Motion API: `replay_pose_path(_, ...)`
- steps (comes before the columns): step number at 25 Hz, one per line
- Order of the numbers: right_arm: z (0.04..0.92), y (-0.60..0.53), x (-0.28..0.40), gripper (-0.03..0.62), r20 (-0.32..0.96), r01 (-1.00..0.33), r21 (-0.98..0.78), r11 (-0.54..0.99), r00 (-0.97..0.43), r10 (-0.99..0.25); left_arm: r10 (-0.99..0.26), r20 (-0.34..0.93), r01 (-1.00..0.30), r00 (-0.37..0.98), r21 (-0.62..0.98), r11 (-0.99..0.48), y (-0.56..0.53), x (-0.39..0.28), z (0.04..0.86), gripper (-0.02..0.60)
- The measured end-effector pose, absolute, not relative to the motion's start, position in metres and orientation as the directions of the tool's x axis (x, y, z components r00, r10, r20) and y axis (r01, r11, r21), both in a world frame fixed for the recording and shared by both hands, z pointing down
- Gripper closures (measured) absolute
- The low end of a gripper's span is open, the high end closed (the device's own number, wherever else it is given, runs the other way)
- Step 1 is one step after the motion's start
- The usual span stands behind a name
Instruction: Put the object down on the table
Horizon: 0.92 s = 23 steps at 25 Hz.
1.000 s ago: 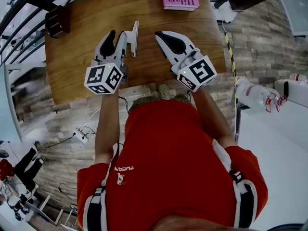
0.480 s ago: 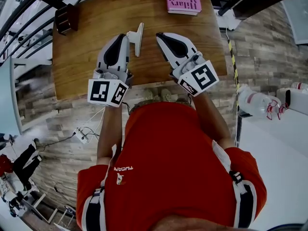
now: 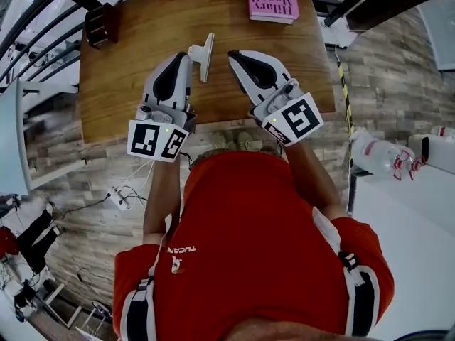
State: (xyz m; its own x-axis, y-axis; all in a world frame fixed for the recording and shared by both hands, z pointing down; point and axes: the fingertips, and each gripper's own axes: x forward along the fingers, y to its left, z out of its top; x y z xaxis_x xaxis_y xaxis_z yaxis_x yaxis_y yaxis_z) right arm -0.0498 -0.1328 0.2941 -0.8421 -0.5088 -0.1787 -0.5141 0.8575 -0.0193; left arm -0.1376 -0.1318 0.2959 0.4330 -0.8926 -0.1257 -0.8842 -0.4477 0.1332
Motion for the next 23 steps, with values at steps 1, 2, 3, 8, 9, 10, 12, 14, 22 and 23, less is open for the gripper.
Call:
replay_pose_path(1,0.2947,-0.1319,-0.0502,0.569,-0.178,-0.511,-0.019,0.86,-0.844,-0.506,-0.893,-0.123,-0.884,0.432,0.135,-0.447,-0.1313,-0.1379,0.2973,0.572)
replay_pose_path(2,0.2953,-0.1313,-0.0505,0.569,-0.177,-0.508,-0.019,0.861,-0.846,-0.503,-0.893,-0.119,-0.884,0.433,0.135,-0.447,-0.1311,-0.1377,0.2985,0.572)
replay_pose_path(3,0.2957,-0.1312,-0.0505,0.569,-0.176,-0.507,-0.019,0.862,-0.847,-0.502,-0.893,-0.117,-0.884,0.435,0.136,-0.448,-0.131,-0.1372,0.2994,0.572)
replay_pose_path(8,0.2949,-0.132,-0.0487,0.569,-0.174,-0.508,-0.018,0.861,-0.847,-0.503,-0.888,-0.117,-0.877,0.444,0.148,-0.458,-0.133,-0.1352,0.2999,0.572)
replay_pose_path(9,0.2946,-0.1321,-0.0485,0.569,-0.173,-0.509,-0.017,0.861,-0.846,-0.503,-0.888,-0.118,-0.876,0.444,0.152,-0.458,-0.1335,-0.1357,0.2997,0.572)
replay_pose_path(10,0.2944,-0.1322,-0.0485,0.569,-0.172,-0.509,-0.016,0.861,-0.846,-0.504,-0.888,-0.118,-0.875,0.445,0.154,-0.459,-0.1338,-0.1363,0.2995,0.572)
replay_pose_path(12,0.2949,-0.1323,-0.0482,0.569,-0.168,-0.51,-0.016,0.86,-0.846,-0.505,-0.887,-0.118,-0.873,0.446,0.16,-0.461,-0.1345,-0.1369,0.2996,0.572)
replay_pose_path(14,0.2961,-0.133,-0.0481,0.569,-0.164,-0.51,-0.018,0.86,-0.847,-0.506,-0.886,-0.118,-0.871,0.449,0.165,-0.463,-0.1355,-0.1367,0.3003,0.572)
replay_pose_path(22,0.2985,-0.134,-0.0485,0.569,-0.156,-0.51,-0.019,0.86,-0.848,-0.506,-0.884,-0.112,-0.867,0.455,0.17,-0.468,-0.1375,-0.1363,0.3038,0.572)
replay_pose_path(23,0.2987,-0.134,-0.0485,0.569,-0.156,-0.51,-0.018,0.86,-0.848,-0.506,-0.884,-0.112,-0.867,0.455,0.171,-0.468,-0.1376,-0.1364,0.3041,0.572)
